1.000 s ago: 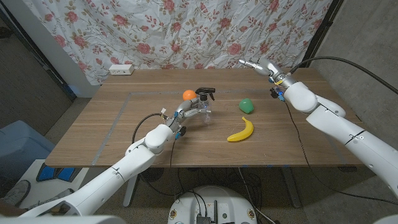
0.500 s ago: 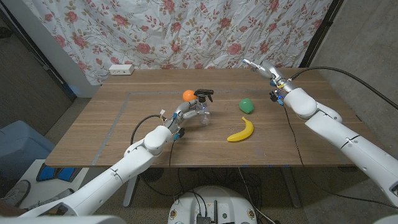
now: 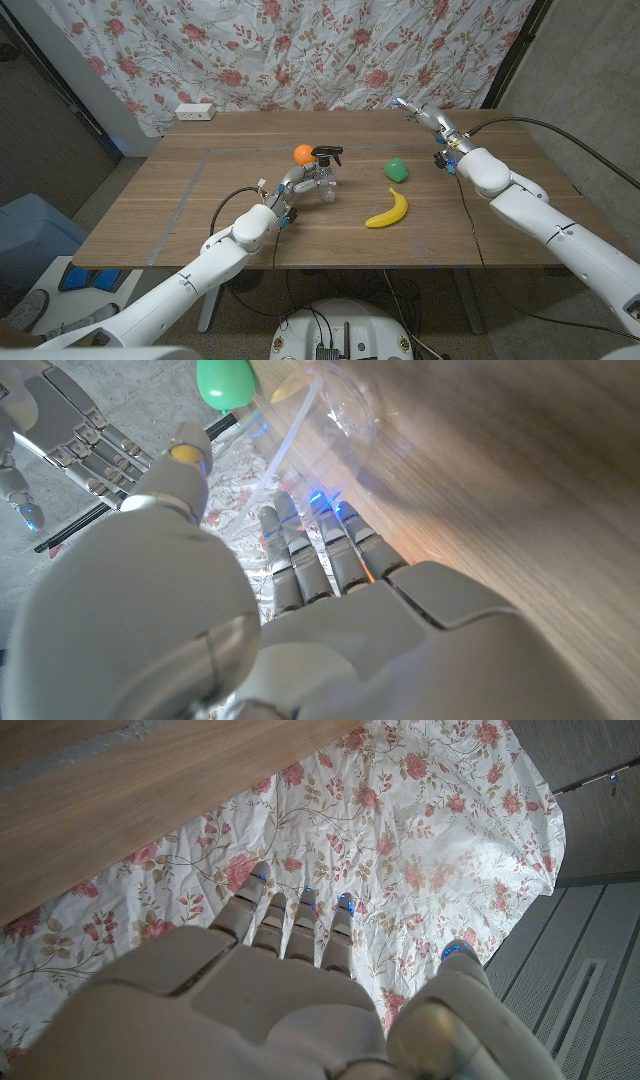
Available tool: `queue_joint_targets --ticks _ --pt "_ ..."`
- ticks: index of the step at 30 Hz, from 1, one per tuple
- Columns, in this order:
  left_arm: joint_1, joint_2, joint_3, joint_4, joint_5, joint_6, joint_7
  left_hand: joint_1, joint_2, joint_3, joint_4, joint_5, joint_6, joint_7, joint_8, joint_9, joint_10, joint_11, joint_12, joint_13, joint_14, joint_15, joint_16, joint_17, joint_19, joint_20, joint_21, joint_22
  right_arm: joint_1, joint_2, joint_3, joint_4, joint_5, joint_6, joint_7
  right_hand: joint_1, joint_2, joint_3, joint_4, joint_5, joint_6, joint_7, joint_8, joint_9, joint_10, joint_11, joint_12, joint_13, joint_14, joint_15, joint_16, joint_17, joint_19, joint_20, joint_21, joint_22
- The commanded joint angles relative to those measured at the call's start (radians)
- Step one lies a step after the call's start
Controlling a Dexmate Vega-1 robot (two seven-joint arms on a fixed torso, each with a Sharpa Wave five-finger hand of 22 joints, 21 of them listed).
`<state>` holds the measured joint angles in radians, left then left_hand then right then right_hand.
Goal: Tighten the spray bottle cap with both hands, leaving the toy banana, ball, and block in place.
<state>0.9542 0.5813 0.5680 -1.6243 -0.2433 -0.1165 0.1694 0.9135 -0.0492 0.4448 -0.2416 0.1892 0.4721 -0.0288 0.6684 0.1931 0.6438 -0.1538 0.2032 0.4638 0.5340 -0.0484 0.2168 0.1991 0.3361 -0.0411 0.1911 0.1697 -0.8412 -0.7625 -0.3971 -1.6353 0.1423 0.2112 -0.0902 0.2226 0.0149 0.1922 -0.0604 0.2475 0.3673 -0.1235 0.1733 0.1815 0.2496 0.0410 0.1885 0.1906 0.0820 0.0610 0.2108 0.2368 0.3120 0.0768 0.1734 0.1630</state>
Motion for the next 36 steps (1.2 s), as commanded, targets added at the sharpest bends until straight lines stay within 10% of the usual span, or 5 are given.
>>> queue_joint_targets --ticks 1,24,36 --pt "0.005 0.002 0.005 0.0 0.001 0.009 0.001 -0.08 0.101 0.045 0.055 0.005 0.125 -0.025 -0.002 0.002 -0.013 -0.008 -0.002 -0.002 -0.006 -0.104 -0.005 -0.001 -0.008 0.0 0.0 0.003 -0.029 0.006 0.015 0.0 0.04 0.007 -0.023 0.003 0.014 0.007 -0.001 -0.003 0.002 -0.014 0.007 0.0 0.002 -0.001 0.004 0.001 0.003 0.001 -0.002 0.0 -0.003 -0.006 0.004 0.002" --pt "0.046 0.033 -0.003 -0.051 -0.004 0.038 0.012 -0.061 0.083 0.013 0.064 0.007 0.051 -0.05 -0.066 -0.003 -0.093 -0.004 -0.018 -0.041 -0.075 -0.084 -0.025 -0.005 -0.023 0.006 -0.001 0.004 -0.087 0.012 0.035 -0.03 0.085 0.004 -0.053 0.007 0.023 0.013 -0.009 -0.006 0.01 -0.013 0.014 0.0 0.007 -0.001 0.008 0.001 0.006 -0.004 -0.002 -0.006 0.0 -0.012 0.008 0.002" --pt "0.052 0.05 -0.014 -0.07 -0.01 0.048 0.01 -0.045 0.067 -0.03 0.072 0.012 -0.131 -0.124 -0.262 -0.013 -0.344 0.037 -0.025 -0.155 -0.29 -0.027 -0.045 -0.024 -0.051 0.016 -0.001 0.004 -0.087 0.006 0.031 -0.032 0.082 -0.004 -0.049 0.005 0.026 0.014 -0.01 -0.008 0.02 -0.015 0.018 0.0 0.01 -0.001 0.009 0.002 0.01 0.009 0.0 -0.008 -0.001 -0.013 0.008 0.002"
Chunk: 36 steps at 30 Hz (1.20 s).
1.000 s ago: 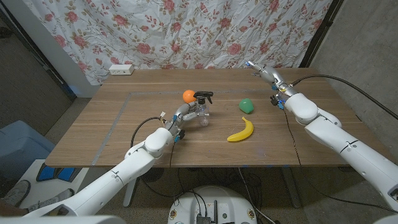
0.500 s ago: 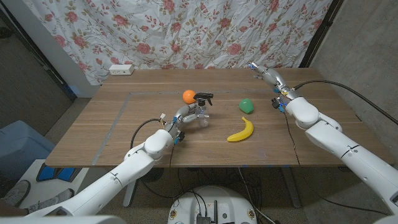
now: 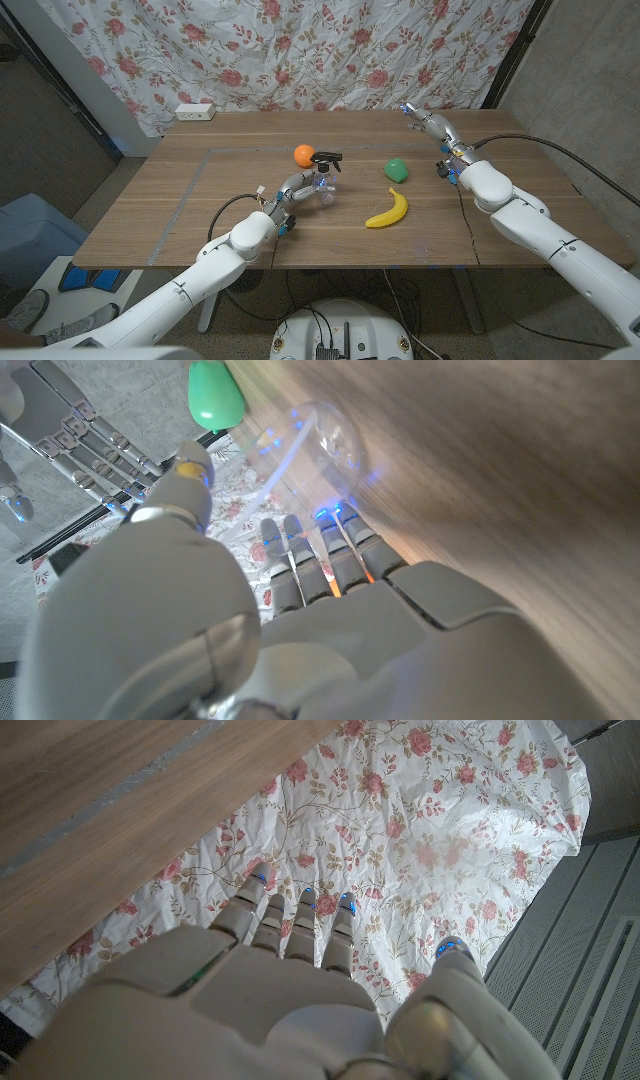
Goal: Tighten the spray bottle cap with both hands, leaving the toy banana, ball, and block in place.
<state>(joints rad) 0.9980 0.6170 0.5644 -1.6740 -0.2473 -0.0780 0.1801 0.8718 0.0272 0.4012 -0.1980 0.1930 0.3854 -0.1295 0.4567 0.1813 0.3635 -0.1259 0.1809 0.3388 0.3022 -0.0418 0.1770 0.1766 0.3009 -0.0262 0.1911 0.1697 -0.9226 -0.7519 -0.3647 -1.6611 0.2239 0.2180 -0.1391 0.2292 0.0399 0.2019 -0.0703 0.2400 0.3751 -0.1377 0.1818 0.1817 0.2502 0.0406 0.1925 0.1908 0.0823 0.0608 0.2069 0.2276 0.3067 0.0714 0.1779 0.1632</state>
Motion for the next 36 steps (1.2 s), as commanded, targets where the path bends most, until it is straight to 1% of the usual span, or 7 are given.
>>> queue_joint_targets --ticks 1,6,9,17,27,29,36 --pt "0.008 0.015 -0.01 -0.02 -0.007 0.01 -0.002 -0.004 -0.012 0.01 0.028 0.008 -0.06 -0.027 -0.065 -0.002 -0.072 0.011 0.0 -0.038 -0.067 -0.033 -0.004 -0.002 -0.02 0.002 -0.002 0.004 -0.005 -0.005 -0.002 -0.007 0.0 -0.011 0.001 -0.002 0.001 0.004 0.0 0.0 0.014 -0.001 0.01 0.0 0.009 -0.001 0.005 0.002 0.01 0.009 0.004 0.001 0.005 -0.007 0.004 0.001" --pt "0.003 0.02 -0.009 -0.019 -0.013 0.015 -0.017 -0.008 -0.017 0.003 0.029 0.008 -0.083 -0.023 -0.09 -0.003 -0.089 0.011 0.001 -0.053 -0.09 -0.03 -0.006 -0.003 -0.041 0.004 -0.008 0.003 -0.005 0.0 -0.003 -0.003 -0.005 -0.01 -0.008 -0.003 0.001 0.004 0.0 -0.001 0.018 -0.002 0.012 0.0 0.009 -0.001 0.005 0.002 0.009 0.009 0.003 0.001 0.005 -0.006 0.004 0.001" --pt "0.002 0.02 -0.009 -0.018 -0.019 0.016 -0.022 -0.013 -0.019 -0.004 0.031 0.009 -0.108 -0.02 -0.122 -0.004 -0.119 0.014 0.001 -0.074 -0.127 -0.024 -0.008 -0.004 -0.059 0.005 -0.009 0.002 -0.003 0.001 -0.006 0.001 -0.008 -0.01 -0.007 -0.004 0.001 0.004 -0.001 -0.002 0.021 -0.001 0.013 0.0 0.009 -0.001 0.005 0.002 0.01 0.01 0.004 0.001 0.004 -0.006 0.004 0.001" --pt "-0.004 0.028 -0.005 -0.02 -0.028 0.033 -0.041 -0.021 -0.024 -0.014 0.032 0.01 -0.148 -0.022 -0.176 -0.005 -0.173 0.025 0.0 -0.109 -0.202 -0.012 -0.011 -0.006 -0.095 0.001 -0.012 0.0 -0.002 0.001 -0.009 0.007 -0.008 -0.011 -0.006 -0.004 0.002 0.005 -0.002 -0.003 0.025 -0.003 0.014 0.0 0.01 -0.001 0.005 0.002 0.012 0.012 0.004 0.0 0.005 -0.002 0.004 0.001" --pt "-0.006 0.039 -0.013 -0.017 -0.058 0.035 -0.067 -0.033 -0.051 -0.034 0.031 0.005 -0.2 0.011 -0.233 -0.005 -0.269 0.02 -0.006 -0.146 -0.29 -0.006 -0.009 -0.008 -0.193 -0.034 -0.021 -0.003 0.0 0.003 -0.01 0.014 -0.007 -0.021 -0.011 -0.005 0.003 0.005 -0.004 -0.004 0.027 -0.005 0.013 0.0 0.009 -0.002 0.005 0.002 0.011 0.016 0.004 -0.001 0.004 0.002 0.004 0.001" --pt "-0.008 0.043 -0.013 -0.018 -0.063 0.042 -0.073 -0.039 -0.059 -0.041 0.032 0.001 -0.238 0.031 -0.252 -0.005 -0.289 0.028 -0.003 -0.152 -0.316 -0.004 -0.009 -0.008 -0.212 -0.039 -0.017 -0.003 0.003 0.003 -0.012 0.016 -0.009 -0.021 -0.01 -0.005 0.003 0.005 -0.005 -0.004 0.027 -0.005 0.013 0.0 0.009 -0.001 0.005 0.002 0.012 0.017 0.005 -0.001 0.004 0.003 0.004 0.001" --pt "-0.006 0.053 -0.019 -0.021 -0.078 0.044 -0.082 -0.044 -0.082 -0.055 0.031 -0.006 -0.297 0.045 -0.269 -0.005 -0.335 0.041 -0.004 -0.157 -0.36 0.013 -0.01 -0.007 -0.257 -0.043 -0.019 -0.003 0.011 0.007 -0.015 0.026 -0.015 -0.022 -0.016 -0.007 0.003 0.005 -0.005 -0.005 0.027 -0.007 0.012 0.0 0.008 -0.001 0.005 0.002 0.012 0.02 0.005 -0.002 0.003 0.003 0.004 0.001"
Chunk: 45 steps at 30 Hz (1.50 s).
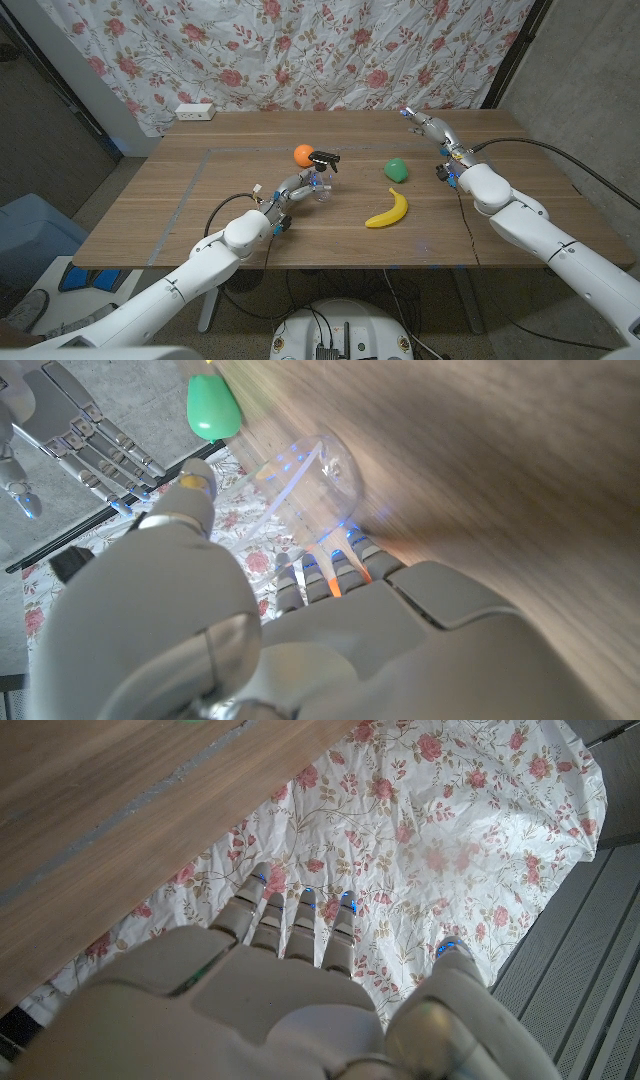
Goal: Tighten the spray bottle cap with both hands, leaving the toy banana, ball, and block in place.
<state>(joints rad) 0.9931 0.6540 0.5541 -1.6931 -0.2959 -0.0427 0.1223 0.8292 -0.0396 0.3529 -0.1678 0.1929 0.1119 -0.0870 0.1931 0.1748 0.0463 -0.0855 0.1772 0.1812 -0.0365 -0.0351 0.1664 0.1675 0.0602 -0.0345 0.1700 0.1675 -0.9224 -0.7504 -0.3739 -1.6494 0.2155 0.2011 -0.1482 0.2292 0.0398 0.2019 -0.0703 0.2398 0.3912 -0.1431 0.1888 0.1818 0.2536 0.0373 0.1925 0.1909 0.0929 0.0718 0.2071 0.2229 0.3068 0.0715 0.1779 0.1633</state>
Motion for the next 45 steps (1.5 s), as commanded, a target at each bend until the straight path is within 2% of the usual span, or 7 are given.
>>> queue_joint_targets --ticks 1,7,15,27,33,37,45 --pt "0.0 0.017 -0.01 -0.002 -0.033 0.005 -0.028 -0.001 -0.016 -0.008 0.001 -0.006 -0.027 0.006 -0.005 0.002 -0.022 0.0 -0.001 0.001 -0.023 0.006 0.002 0.002 -0.02 -0.037 0.002 -0.001 0.012 0.006 -0.006 0.017 -0.007 -0.002 -0.006 -0.008 0.003 0.005 -0.006 -0.005 0.011 -0.001 0.005 0.0 0.003 0.002 0.004 0.002 0.001 0.009 0.005 0.003 0.003 0.002 0.004 0.001" --pt "0.01 0.035 -0.025 -0.022 -0.053 -0.006 -0.041 -0.021 -0.028 -0.022 0.009 -0.011 -0.05 0.018 -0.006 0.002 -0.046 0.004 -0.001 0.0 -0.045 0.012 0.002 0.002 -0.058 -0.047 -0.002 -0.001 0.013 0.009 -0.004 0.03 0.002 0.008 -0.004 -0.012 0.001 0.003 -0.006 -0.007 0.005 -0.002 0.003 0.0 -0.004 0.003 0.002 0.002 -0.004 0.009 0.003 0.003 -0.002 0.006 0.003 0.001" --pt "0.035 0.063 -0.05 -0.061 -0.07 -0.01 -0.039 -0.046 -0.017 -0.028 0.022 -0.012 -0.057 0.032 -0.007 0.001 -0.062 0.008 0.0 -0.001 -0.058 0.012 0.004 0.002 -0.091 -0.054 -0.003 -0.001 0.011 0.013 0.0 0.058 0.037 0.039 0.023 -0.025 -0.008 -0.004 -0.009 -0.011 -0.041 -0.002 -0.011 0.0 -0.043 0.008 -0.009 0.002 -0.037 -0.002 -0.007 0.002 -0.027 0.006 -0.002 0.002" --pt "0.081 0.096 -0.093 -0.081 -0.104 -0.055 -0.043 -0.067 -0.012 -0.032 0.028 -0.012 -0.045 0.044 -0.002 0.001 -0.071 0.012 0.002 -0.003 -0.064 0.012 0.006 0.002 -0.112 -0.055 0.0 -0.001 0.012 0.024 0.003 0.084 0.057 0.069 0.031 -0.035 -0.01 -0.007 -0.011 -0.012 -0.088 0.0 -0.018 -0.001 -0.069 0.01 -0.012 0.0 -0.054 -0.005 -0.01 0.0 -0.048 0.002 -0.004 0.002" --pt "0.111 0.107 -0.122 -0.077 -0.114 -0.099 -0.034 -0.076 -0.011 -0.034 0.031 -0.012 -0.045 0.046 -0.002 0.001 -0.071 0.01 0.004 -0.003 -0.064 0.013 0.007 0.002 -0.118 -0.054 0.001 -0.001 0.009 0.033 0.008 0.091 0.069 0.082 0.026 -0.039 -0.01 -0.009 -0.01 -0.013 -0.095 -0.001 -0.017 -0.001 -0.076 0.008 -0.013 0.0 -0.058 -0.005 -0.01 -0.001 -0.052 0.0 -0.004 0.002" --pt "0.125 0.108 -0.142 -0.069 -0.121 -0.128 -0.028 -0.095 -0.011 -0.041 0.037 -0.013 -0.043 0.055 -0.002 0.001 -0.065 0.02 0.007 -0.003 -0.064 0.015 0.008 0.002 -0.124 -0.055 0.003 -0.001 0.003 0.035 0.015 0.096 0.076 0.086 0.02 -0.044 -0.01 -0.01 -0.009 -0.013 -0.098 -0.002 -0.016 -0.001 -0.077 0.005 -0.011 -0.001 -0.058 -0.017 -0.009 -0.001 -0.054 0.0 -0.003 0.002" --pt "0.117 0.1 -0.158 -0.025 -0.142 -0.176 -0.057 -0.122 -0.006 -0.048 0.047 -0.015 -0.043 0.061 -0.004 0.001 -0.066 0.021 0.008 -0.004 -0.063 0.016 0.01 0.002 -0.132 -0.054 0.004 -0.001 0.013 0.047 0.024 0.123 0.123 0.099 0.046 -0.053 -0.006 -0.011 -0.005 -0.013 -0.115 0.007 -0.017 -0.002 -0.08 0.0 -0.009 -0.002 -0.059 -0.028 -0.007 -0.001 -0.053 -0.011 0.0 0.001"
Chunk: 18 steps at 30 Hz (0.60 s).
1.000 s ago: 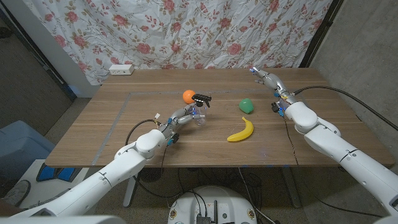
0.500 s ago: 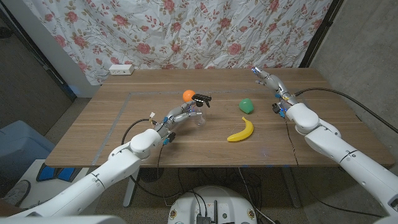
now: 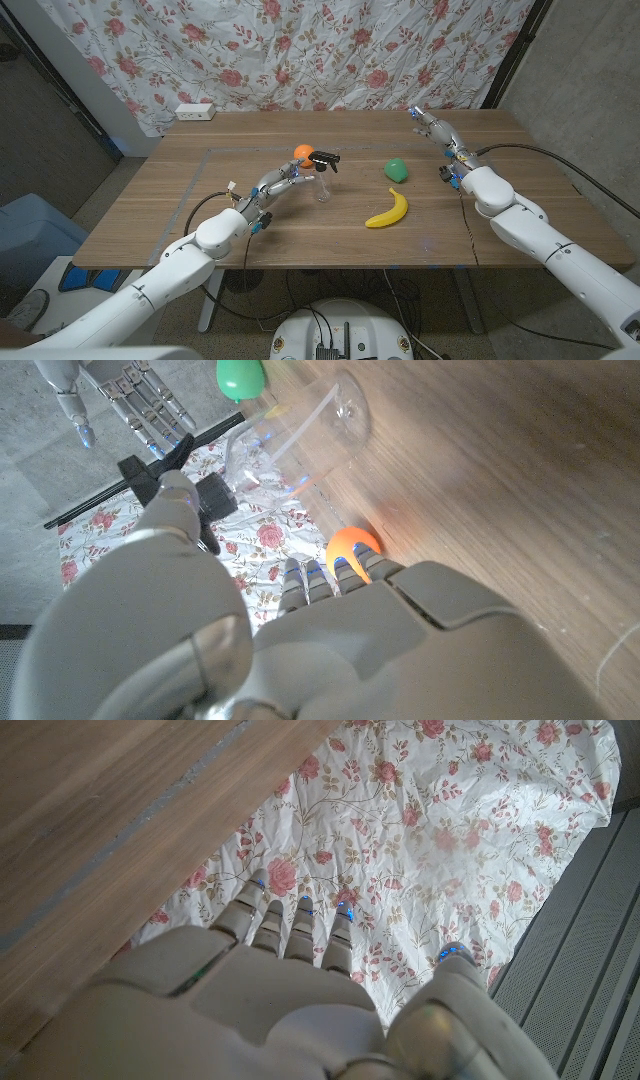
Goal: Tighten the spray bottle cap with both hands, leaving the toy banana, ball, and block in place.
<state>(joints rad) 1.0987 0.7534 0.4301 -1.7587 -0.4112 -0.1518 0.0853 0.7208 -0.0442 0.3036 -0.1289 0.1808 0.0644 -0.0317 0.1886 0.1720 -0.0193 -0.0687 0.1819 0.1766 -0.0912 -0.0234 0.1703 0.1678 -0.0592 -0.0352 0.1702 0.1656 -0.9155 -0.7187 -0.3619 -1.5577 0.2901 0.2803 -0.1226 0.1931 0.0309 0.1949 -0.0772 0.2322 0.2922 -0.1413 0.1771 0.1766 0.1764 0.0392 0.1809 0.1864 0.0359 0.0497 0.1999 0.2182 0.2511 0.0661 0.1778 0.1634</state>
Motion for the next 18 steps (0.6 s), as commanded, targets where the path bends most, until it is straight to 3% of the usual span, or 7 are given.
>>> queue_joint_targets --ticks 1,14,17,18 --pt "0.012 -0.003 -0.036 0.047 -0.031 -0.074 -0.022 -0.015 -0.001 0.001 0.009 -0.003 0.005 0.006 0.001 0.003 0.001 0.004 0.004 0.001 -0.008 0.004 0.006 0.001 -0.013 -0.053 0.005 0.001 0.011 0.014 0.01 0.036 0.052 0.022 0.03 -0.019 0.004 -0.005 0.002 -0.005 -0.02 0.007 -0.006 0.003 -0.003 -0.002 0.003 0.002 -0.001 -0.007 0.001 0.003 0.002 -0.008 0.001 0.001" --pt "0.048 -0.028 -0.081 0.087 -0.089 -0.154 -0.028 -0.08 0.031 -0.011 0.038 -0.007 0.026 0.012 0.005 0.003 0.017 0.005 0.01 0.0 0.004 0.004 0.011 0.002 -0.007 -0.06 0.013 0.002 0.039 0.033 0.001 0.056 0.102 -0.011 0.057 -0.06 0.024 -0.01 0.025 -0.004 -0.077 0.044 -0.008 0.002 -0.013 0.005 0.005 0.0 0.007 -0.004 0.008 0.005 0.001 -0.012 0.003 0.001" --pt "0.046 -0.01 -0.086 0.079 -0.107 -0.127 -0.045 -0.112 0.049 -0.016 0.054 -0.005 0.032 0.012 0.004 0.003 0.015 0.008 0.009 0.0 0.005 0.005 0.011 0.004 -0.006 -0.061 0.014 0.003 0.046 0.042 -0.001 0.069 0.115 -0.005 0.068 -0.065 0.027 -0.011 0.028 -0.003 -0.082 0.045 -0.008 0.002 -0.013 0.005 0.005 0.0 0.008 -0.003 0.009 0.005 0.001 -0.013 0.003 0.001" --pt "0.044 -0.009 -0.088 0.08 -0.111 -0.123 -0.049 -0.149 0.068 -0.023 0.072 -0.004 0.033 0.013 0.002 0.003 0.01 0.011 0.007 0.0 0.003 0.007 0.011 0.005 -0.007 -0.061 0.015 0.003 0.048 0.044 -0.001 0.07 0.119 -0.006 0.069 -0.066 0.027 -0.011 0.028 -0.003 -0.083 0.046 -0.007 0.002 -0.014 0.006 0.005 0.0 0.008 -0.002 0.009 0.005 0.001 -0.013 0.004 0.001"
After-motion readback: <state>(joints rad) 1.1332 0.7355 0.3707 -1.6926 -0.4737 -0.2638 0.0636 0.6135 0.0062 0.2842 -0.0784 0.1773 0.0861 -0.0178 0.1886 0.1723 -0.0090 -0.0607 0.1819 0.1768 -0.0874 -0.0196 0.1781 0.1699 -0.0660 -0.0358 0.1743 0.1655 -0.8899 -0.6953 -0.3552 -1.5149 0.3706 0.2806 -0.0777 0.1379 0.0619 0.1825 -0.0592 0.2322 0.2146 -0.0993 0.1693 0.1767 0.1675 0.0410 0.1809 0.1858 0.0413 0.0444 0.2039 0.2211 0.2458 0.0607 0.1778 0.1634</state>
